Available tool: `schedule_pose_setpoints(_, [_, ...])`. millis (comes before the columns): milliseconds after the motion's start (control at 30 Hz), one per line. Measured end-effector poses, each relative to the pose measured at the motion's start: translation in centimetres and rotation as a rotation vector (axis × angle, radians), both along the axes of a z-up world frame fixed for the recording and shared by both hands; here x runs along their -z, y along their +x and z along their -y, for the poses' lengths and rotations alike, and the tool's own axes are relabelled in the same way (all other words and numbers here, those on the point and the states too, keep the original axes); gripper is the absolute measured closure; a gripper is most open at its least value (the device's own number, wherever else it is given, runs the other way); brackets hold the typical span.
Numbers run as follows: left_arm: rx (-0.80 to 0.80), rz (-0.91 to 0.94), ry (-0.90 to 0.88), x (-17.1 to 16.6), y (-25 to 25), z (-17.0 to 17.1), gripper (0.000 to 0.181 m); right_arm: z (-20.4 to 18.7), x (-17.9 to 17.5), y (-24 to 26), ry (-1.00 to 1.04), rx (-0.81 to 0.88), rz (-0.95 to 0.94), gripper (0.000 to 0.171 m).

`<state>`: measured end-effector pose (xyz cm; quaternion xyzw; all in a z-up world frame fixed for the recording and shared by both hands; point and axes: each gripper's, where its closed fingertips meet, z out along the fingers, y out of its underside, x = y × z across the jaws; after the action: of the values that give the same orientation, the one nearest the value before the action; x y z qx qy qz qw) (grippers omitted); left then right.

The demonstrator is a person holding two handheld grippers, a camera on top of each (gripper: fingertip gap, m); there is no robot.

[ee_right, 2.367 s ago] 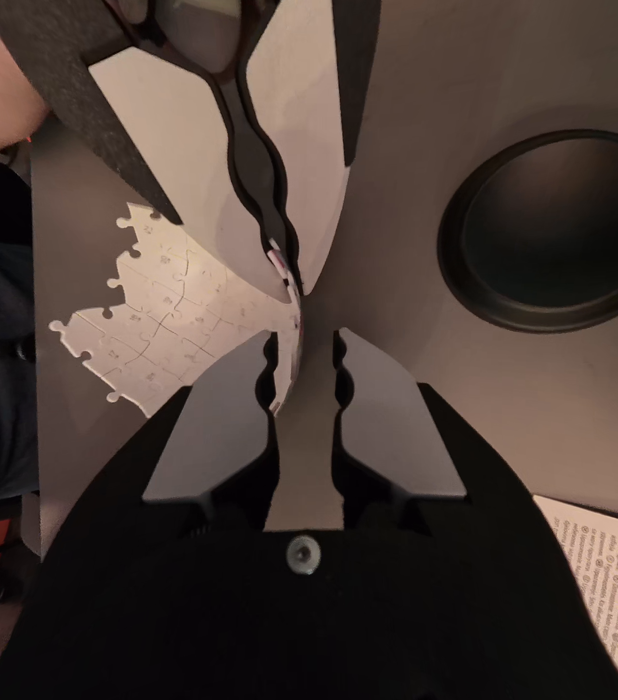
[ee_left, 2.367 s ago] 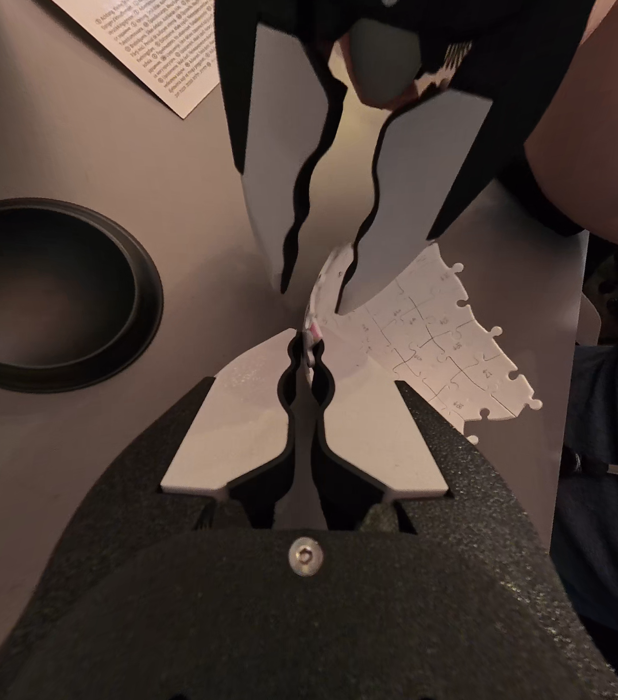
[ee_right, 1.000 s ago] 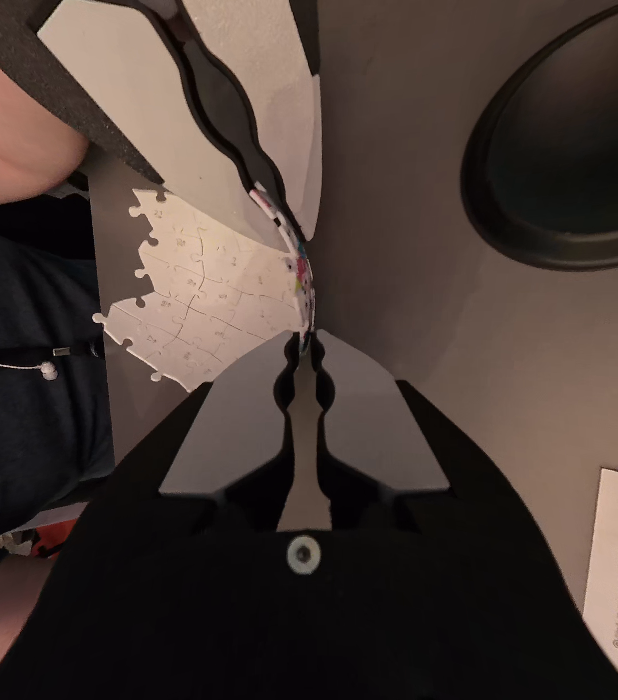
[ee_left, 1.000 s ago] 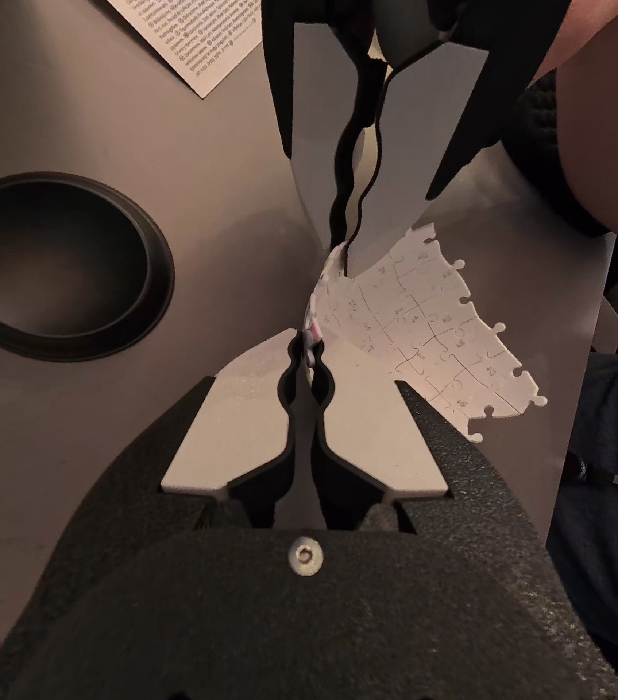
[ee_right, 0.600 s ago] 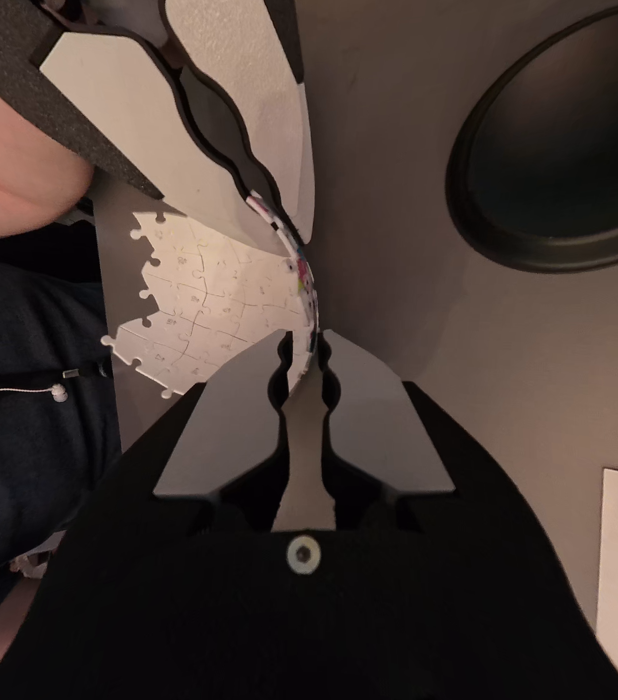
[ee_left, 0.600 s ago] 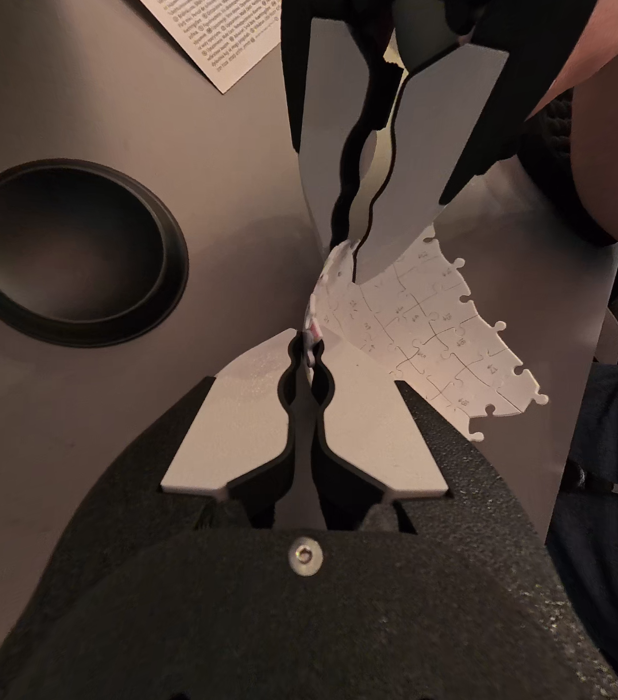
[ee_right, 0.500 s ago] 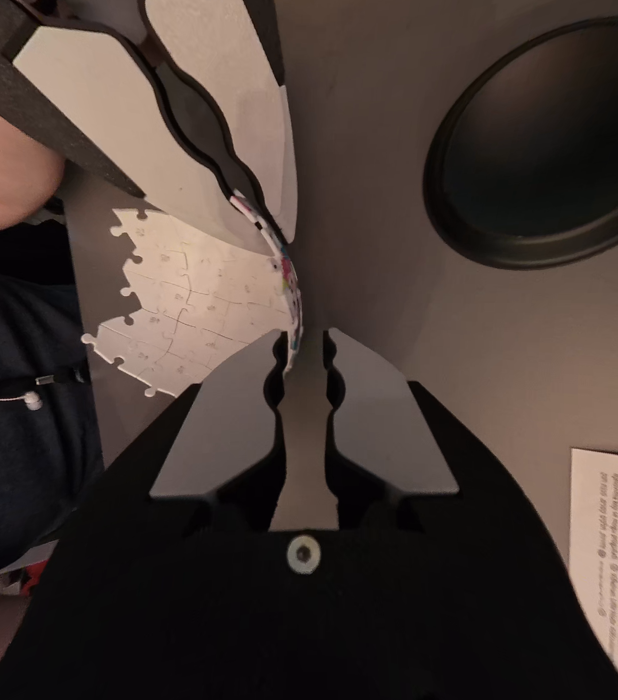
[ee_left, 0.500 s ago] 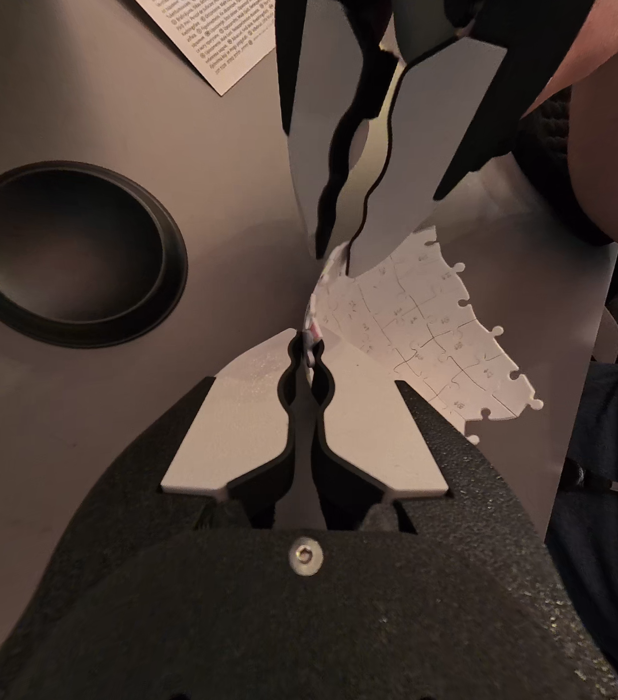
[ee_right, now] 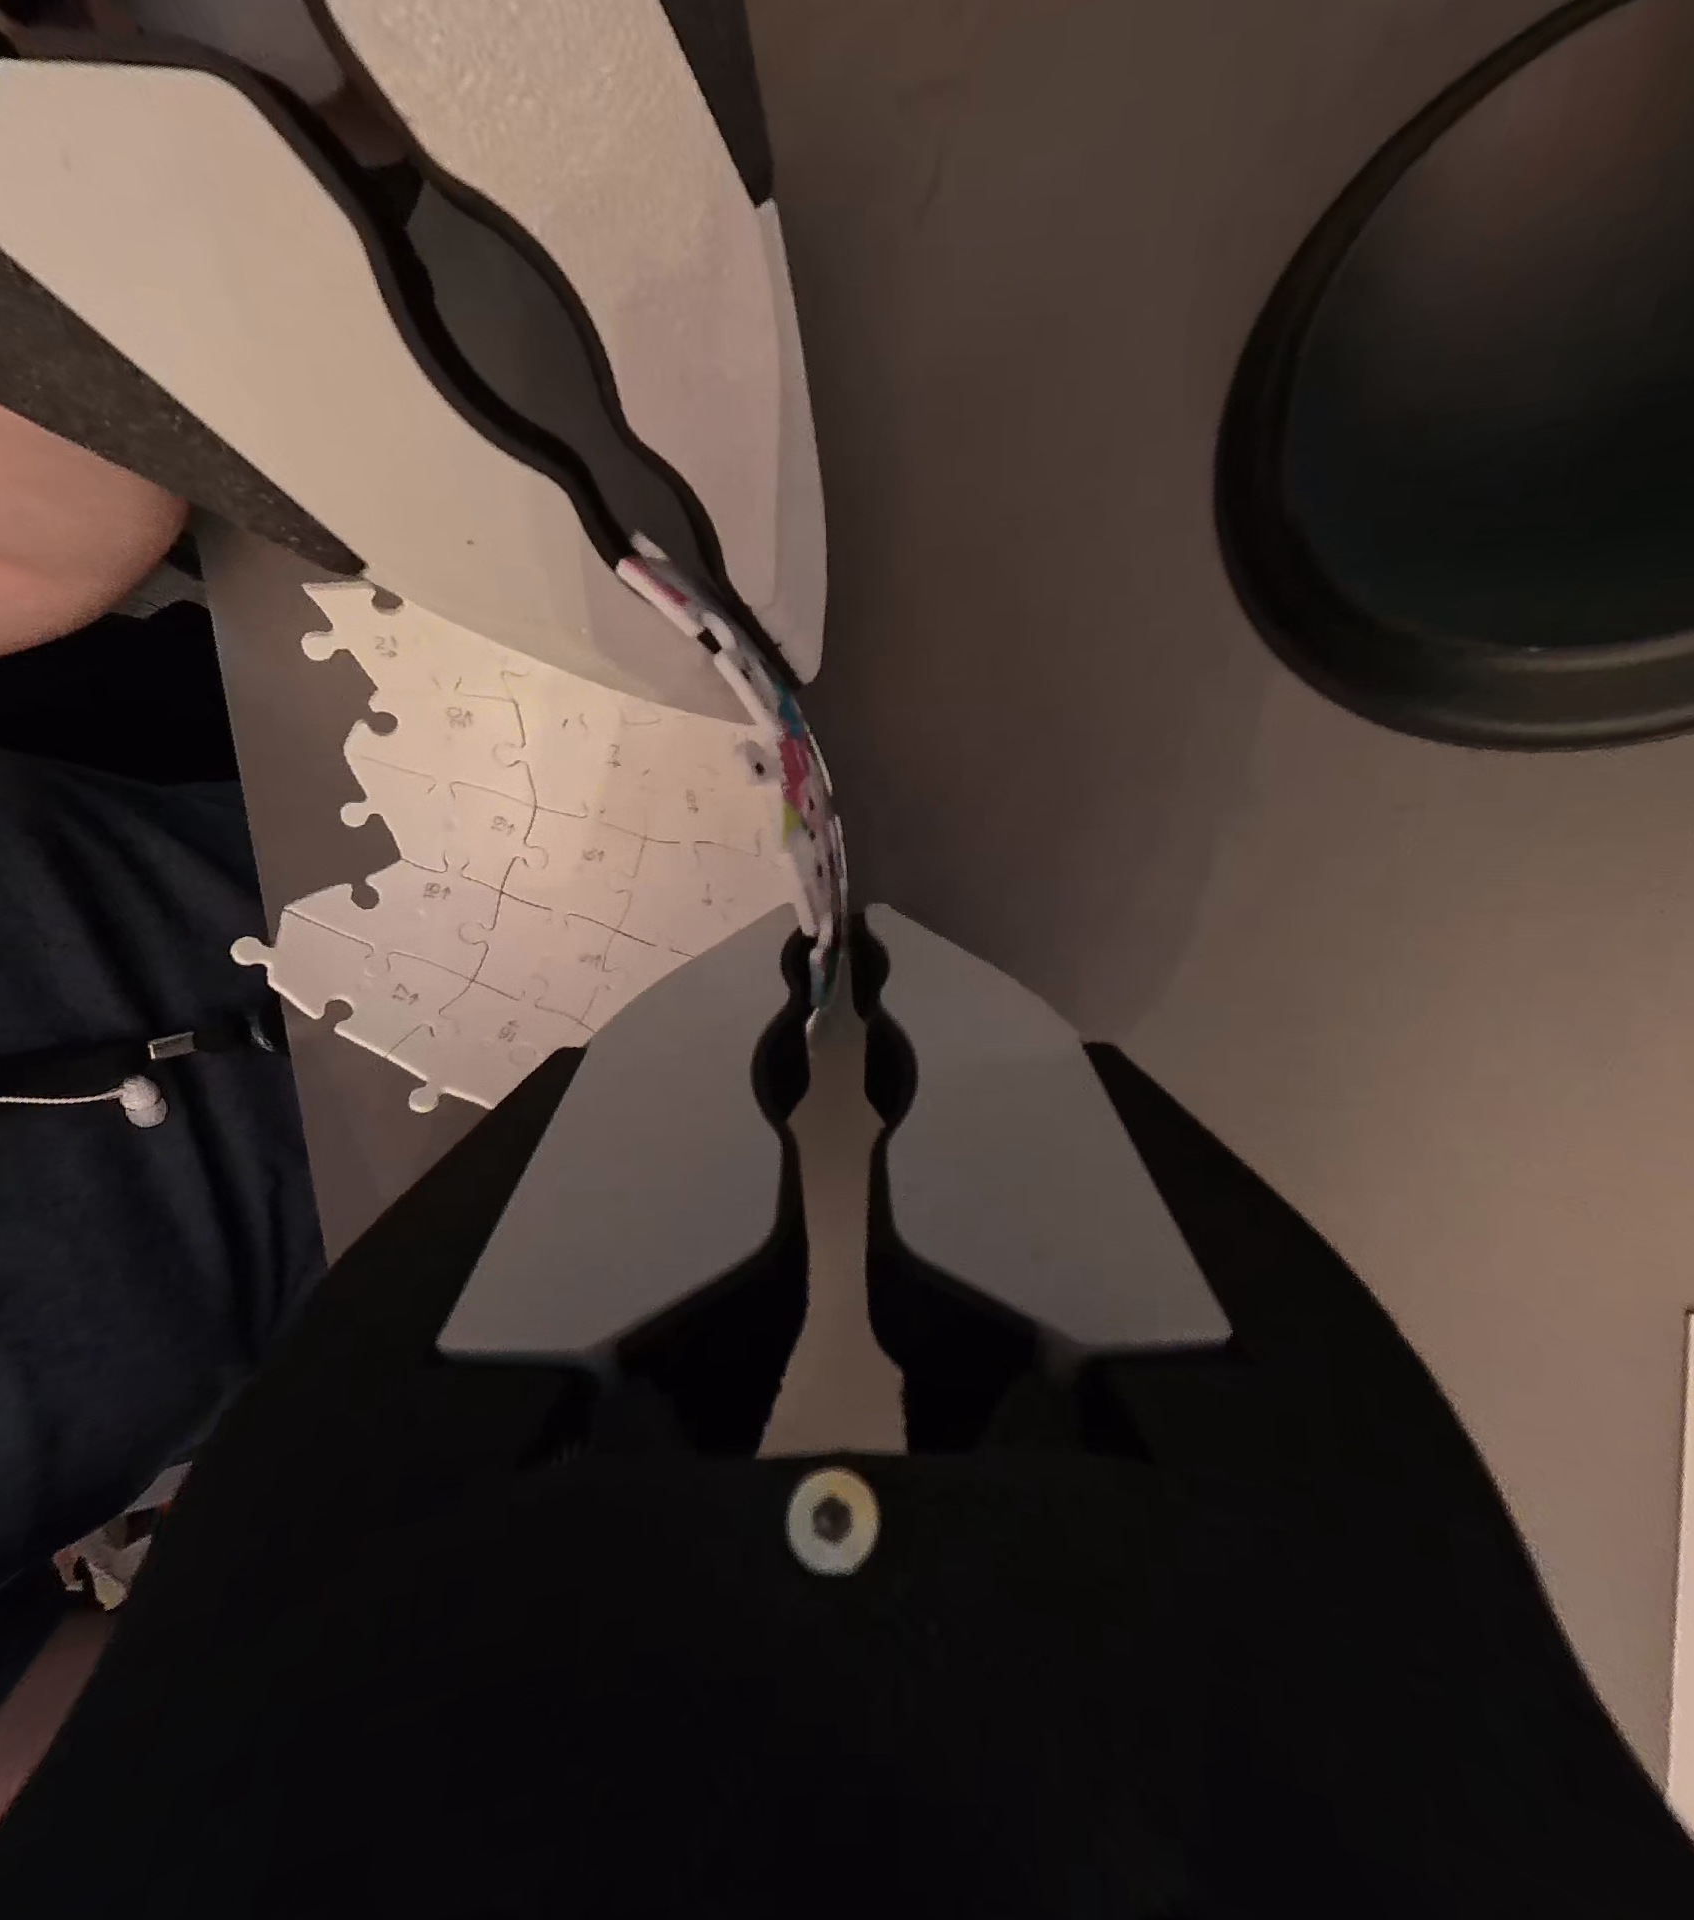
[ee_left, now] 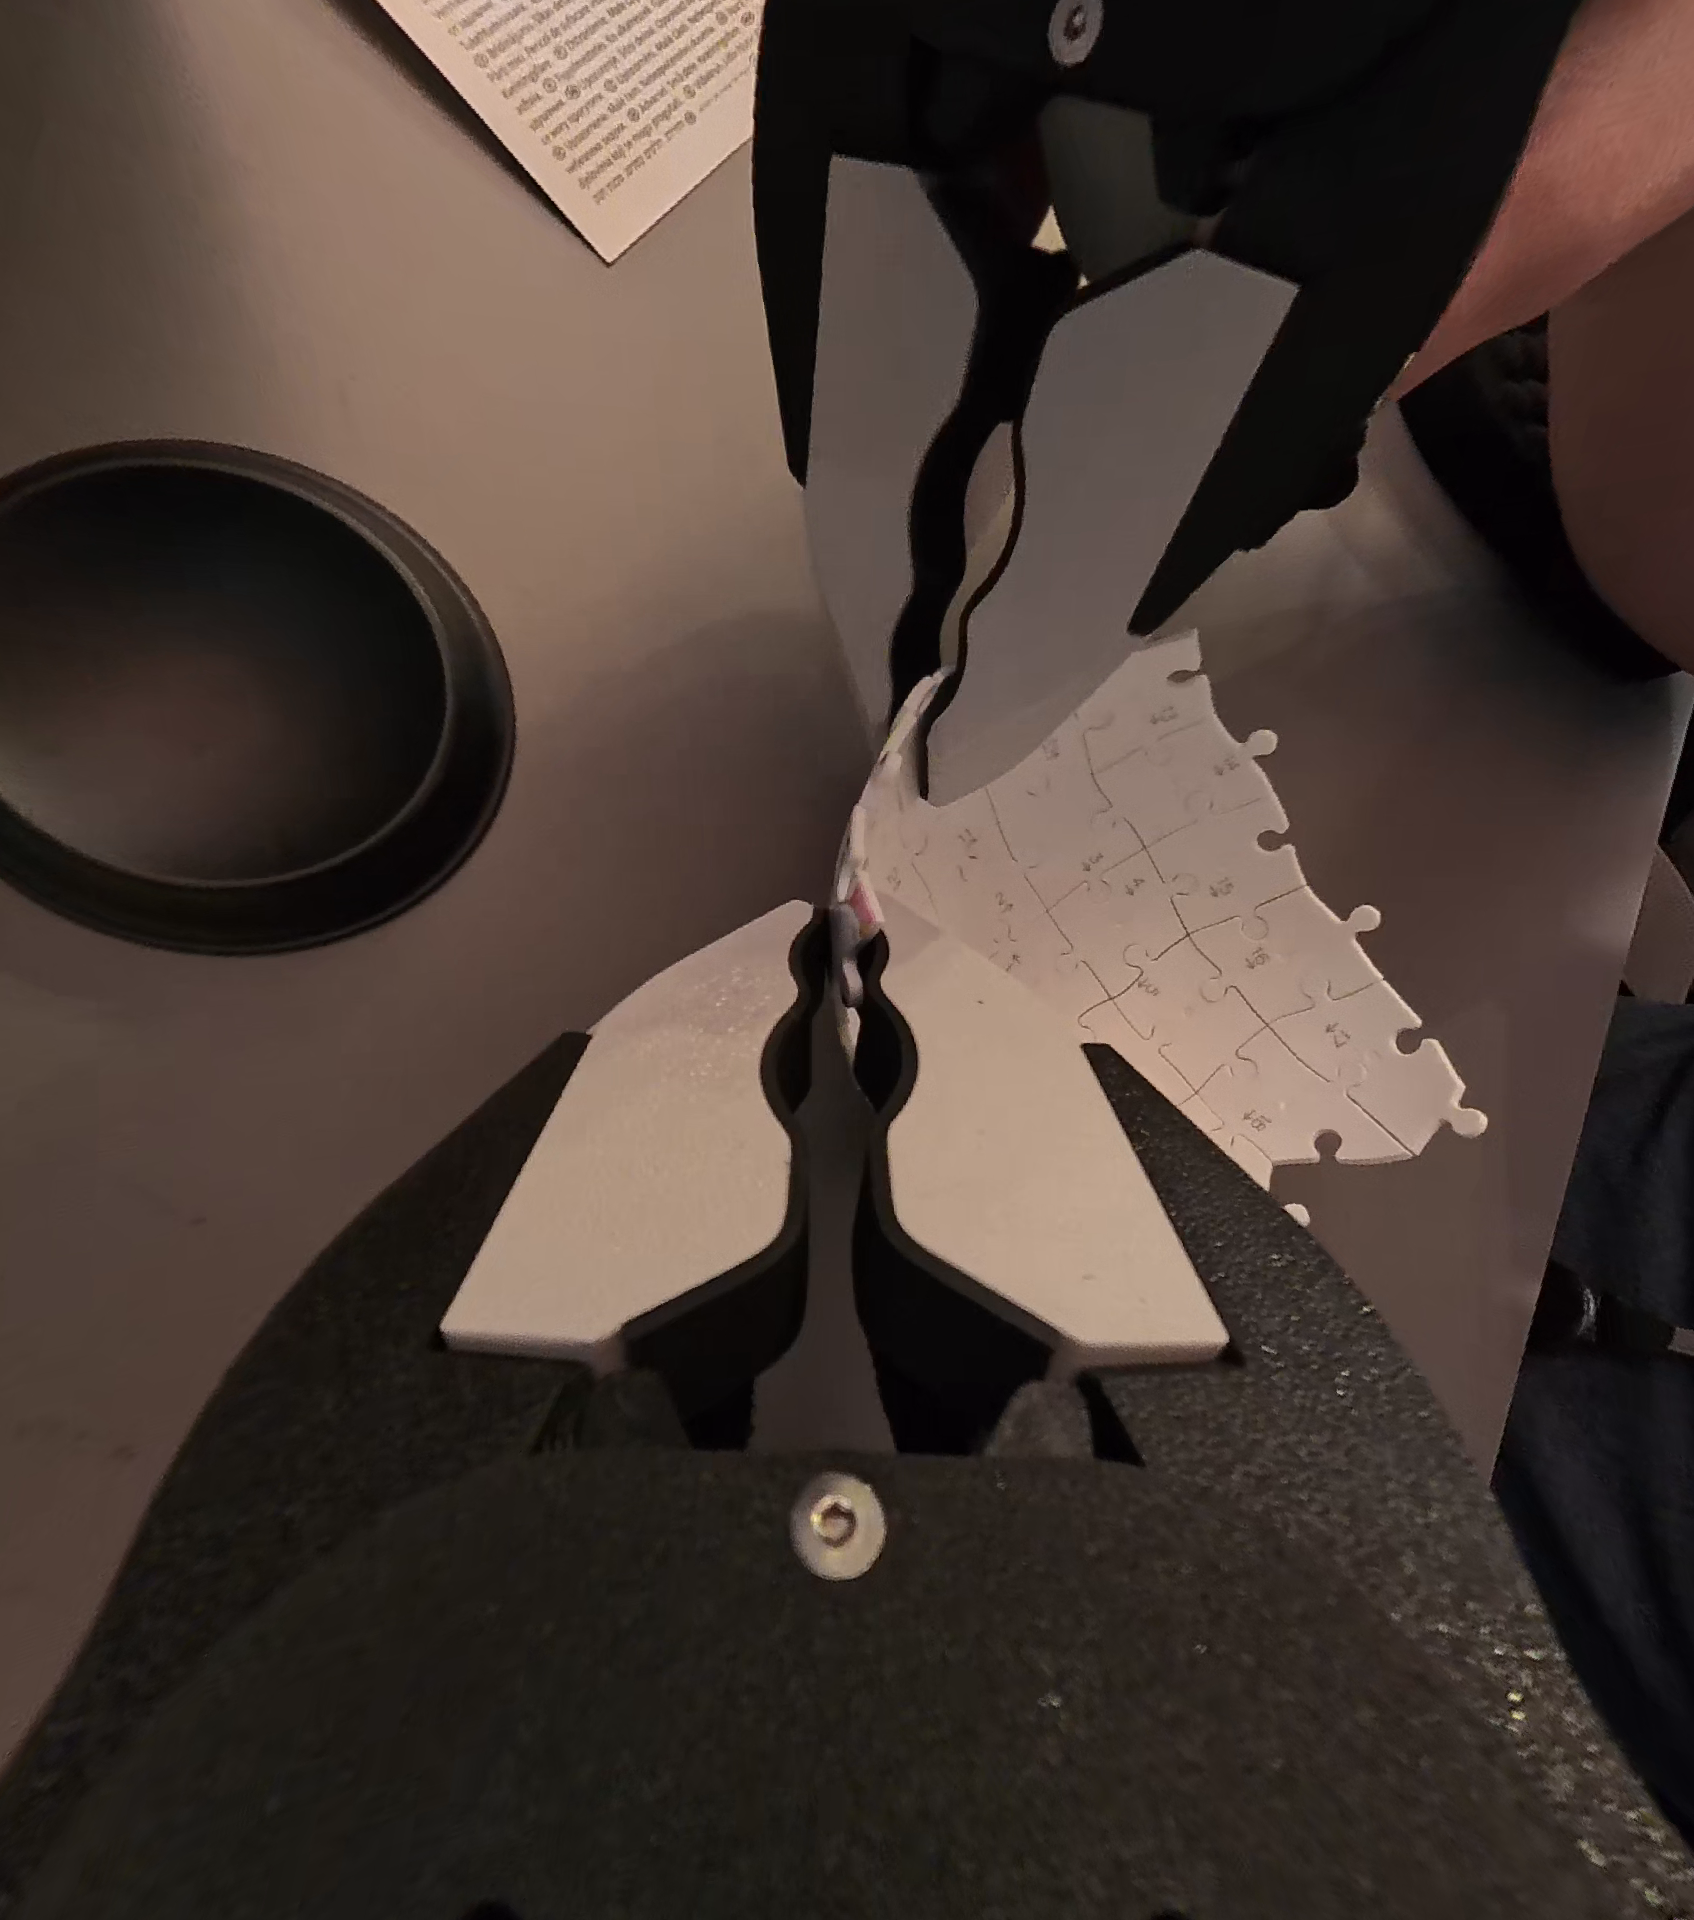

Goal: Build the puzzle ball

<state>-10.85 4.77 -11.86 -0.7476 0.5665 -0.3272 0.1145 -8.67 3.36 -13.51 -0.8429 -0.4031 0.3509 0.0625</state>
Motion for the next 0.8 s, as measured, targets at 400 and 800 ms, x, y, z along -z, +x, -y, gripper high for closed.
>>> schedule_pose_setpoints(400, [0.01, 0.014, 0.003, -0.4, 0.0, 0.3, 0.179, 0.2, -0.6, 0.0, -0.006, -0.009, -0.067, 0.164])
schedule_pose_setpoints(800, [-0.007, 0.0, 0.028, -0.3, 0.1, -0.1, 0.179, 0.5, -0.2, 1.0, -0.005, -0.019, -0.007, 0.161])
